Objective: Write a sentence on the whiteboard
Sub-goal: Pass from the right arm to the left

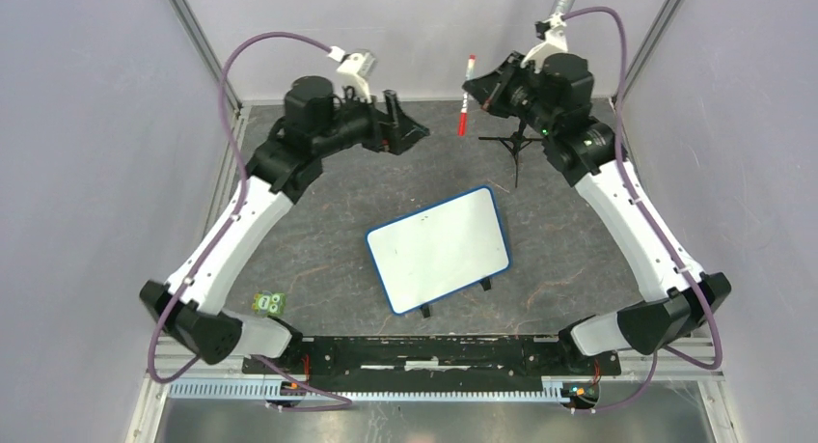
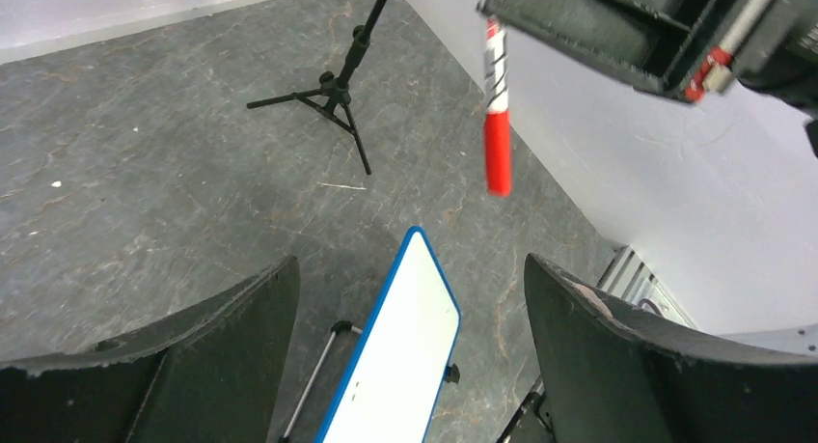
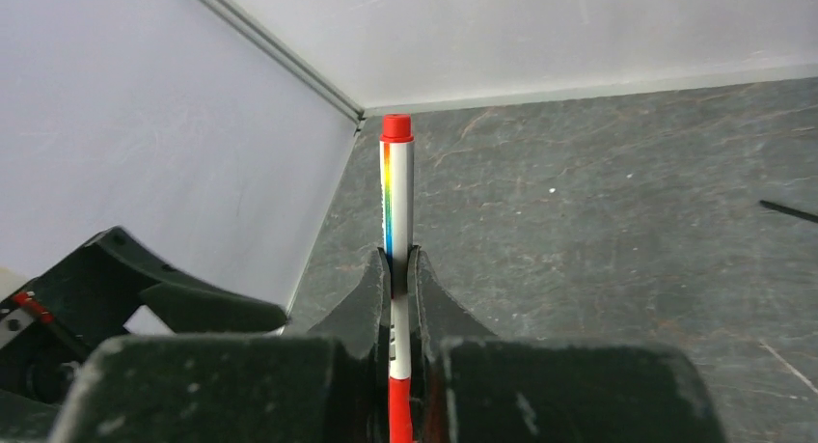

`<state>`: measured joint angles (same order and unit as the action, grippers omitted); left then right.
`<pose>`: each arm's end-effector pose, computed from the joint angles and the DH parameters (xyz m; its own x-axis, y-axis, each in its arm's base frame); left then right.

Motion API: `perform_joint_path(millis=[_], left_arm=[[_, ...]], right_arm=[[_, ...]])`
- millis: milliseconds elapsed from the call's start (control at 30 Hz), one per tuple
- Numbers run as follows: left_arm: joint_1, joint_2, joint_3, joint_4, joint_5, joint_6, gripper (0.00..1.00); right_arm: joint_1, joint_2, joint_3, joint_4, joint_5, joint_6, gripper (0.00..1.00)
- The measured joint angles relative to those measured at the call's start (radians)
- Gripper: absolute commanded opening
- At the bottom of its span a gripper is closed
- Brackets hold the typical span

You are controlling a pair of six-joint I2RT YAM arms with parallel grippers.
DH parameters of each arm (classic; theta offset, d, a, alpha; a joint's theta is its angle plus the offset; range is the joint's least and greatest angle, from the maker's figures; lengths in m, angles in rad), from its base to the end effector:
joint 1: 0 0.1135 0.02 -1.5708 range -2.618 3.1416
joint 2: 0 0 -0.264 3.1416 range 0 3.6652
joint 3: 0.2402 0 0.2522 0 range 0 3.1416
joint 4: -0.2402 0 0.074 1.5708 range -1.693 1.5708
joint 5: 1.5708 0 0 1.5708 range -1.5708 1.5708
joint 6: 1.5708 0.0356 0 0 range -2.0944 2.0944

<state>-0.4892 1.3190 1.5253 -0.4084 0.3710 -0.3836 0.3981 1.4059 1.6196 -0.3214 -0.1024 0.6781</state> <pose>0.2470 -0.1461 0.4566 -0.4455 -0.1579 -0.8812 0.6305 0.6434 -0.4341 0.2863 0.1243 0.4727 -0.3778 0.5181 -0.7674 -0.3111 0.7096 0.6322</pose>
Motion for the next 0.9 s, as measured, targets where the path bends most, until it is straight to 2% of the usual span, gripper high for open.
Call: perform_joint_path(millis=[167, 333, 433, 600, 633, 667, 733, 767, 833, 900], left_arm=[[-0.102, 0.127, 0.081, 0.014, -0.115, 0.005, 0.86], [-0.164, 0.187, 0.13, 0.016, -0.22, 0.019, 0.8], [-0.19, 0.211, 0.148, 0.019, -0.265, 0.031, 0.72], [-0.208, 0.243, 0.159, 0.021, -0.296, 0.053, 0.47], [-0.209, 0.247, 0.159, 0.019, -0.299, 0.056, 0.38], [-0.209, 0.25, 0.159, 0.019, -0.3, 0.058, 0.24], [-0.209, 0.253, 0.159, 0.019, -0.299, 0.062, 0.11], [-0.209, 0.253, 0.159, 0.021, -0.291, 0.071, 0.04], [-0.213, 0.252, 0.161, 0.021, -0.291, 0.083, 0.03], [-0.212, 0.251, 0.161, 0.021, -0.289, 0.094, 0.03]], right_arm=[[0.094, 0.038, 0.028, -0.008, 0.087, 0.007, 0.0], [0.128, 0.049, 0.048, -0.009, 0.138, 0.008, 0.0], [0.138, 0.055, 0.052, -0.009, 0.151, 0.008, 0.0], [0.15, 0.077, 0.073, -0.009, 0.161, 0.007, 0.0], [0.151, 0.081, 0.076, -0.009, 0.163, 0.006, 0.0], [0.152, 0.083, 0.078, -0.008, 0.165, 0.005, 0.0], [0.152, 0.084, 0.079, -0.007, 0.165, 0.002, 0.0], [0.152, 0.084, 0.079, -0.003, 0.161, -0.003, 0.02], [0.152, 0.084, 0.079, 0.001, 0.147, -0.023, 0.15], [0.152, 0.083, 0.078, 0.008, 0.136, -0.049, 0.31]])
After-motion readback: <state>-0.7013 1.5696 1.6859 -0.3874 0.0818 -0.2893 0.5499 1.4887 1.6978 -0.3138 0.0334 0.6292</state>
